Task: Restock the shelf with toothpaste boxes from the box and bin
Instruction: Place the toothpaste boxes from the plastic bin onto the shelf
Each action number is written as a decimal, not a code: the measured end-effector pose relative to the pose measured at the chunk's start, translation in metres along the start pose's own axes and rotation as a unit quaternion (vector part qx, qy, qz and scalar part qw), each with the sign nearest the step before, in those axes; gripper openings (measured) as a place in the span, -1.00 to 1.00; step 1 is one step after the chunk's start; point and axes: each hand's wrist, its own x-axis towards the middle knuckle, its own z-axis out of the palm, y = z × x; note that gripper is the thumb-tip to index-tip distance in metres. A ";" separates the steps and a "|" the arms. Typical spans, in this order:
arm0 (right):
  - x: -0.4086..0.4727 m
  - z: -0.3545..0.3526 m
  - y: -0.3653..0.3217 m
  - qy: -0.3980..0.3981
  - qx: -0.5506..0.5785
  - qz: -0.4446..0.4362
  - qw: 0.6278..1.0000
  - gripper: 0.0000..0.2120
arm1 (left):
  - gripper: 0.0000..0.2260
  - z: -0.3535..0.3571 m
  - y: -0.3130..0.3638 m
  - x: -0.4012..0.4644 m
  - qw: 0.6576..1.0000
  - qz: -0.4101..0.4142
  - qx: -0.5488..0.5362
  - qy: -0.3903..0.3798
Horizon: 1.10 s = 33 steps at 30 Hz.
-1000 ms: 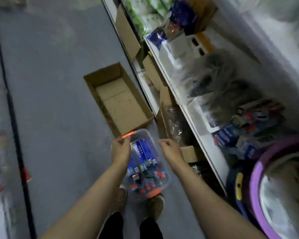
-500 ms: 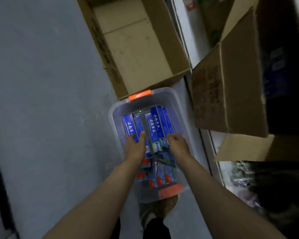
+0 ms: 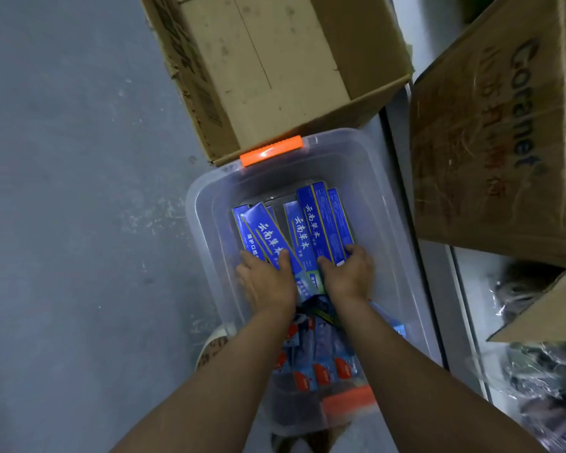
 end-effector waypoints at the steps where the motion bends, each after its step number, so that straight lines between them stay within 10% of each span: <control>1: 0.000 0.002 0.001 0.006 -0.014 0.001 1.000 -0.40 | -0.28 0.002 -0.002 0.004 1.000 0.002 0.007 -0.006; 22: -0.011 -0.007 0.019 -0.001 0.148 0.038 0.988 -0.69 | -0.38 0.001 0.017 0.010 0.996 -0.064 -0.059 -0.036; 26: -0.041 -0.036 0.001 -0.004 0.223 0.046 0.974 -0.74 | -0.11 -0.009 0.011 0.005 0.989 -0.060 -0.117 -0.059; 31: -0.103 -0.101 -0.029 -0.024 0.301 0.033 0.953 -0.80 | -0.84 -0.090 0.064 -0.083 0.953 -0.079 -0.250 -0.153; 33: -0.132 -0.128 -0.040 -0.038 0.326 0.035 0.944 -0.63 | -0.84 -0.119 0.074 -0.114 0.939 -0.089 -0.289 -0.164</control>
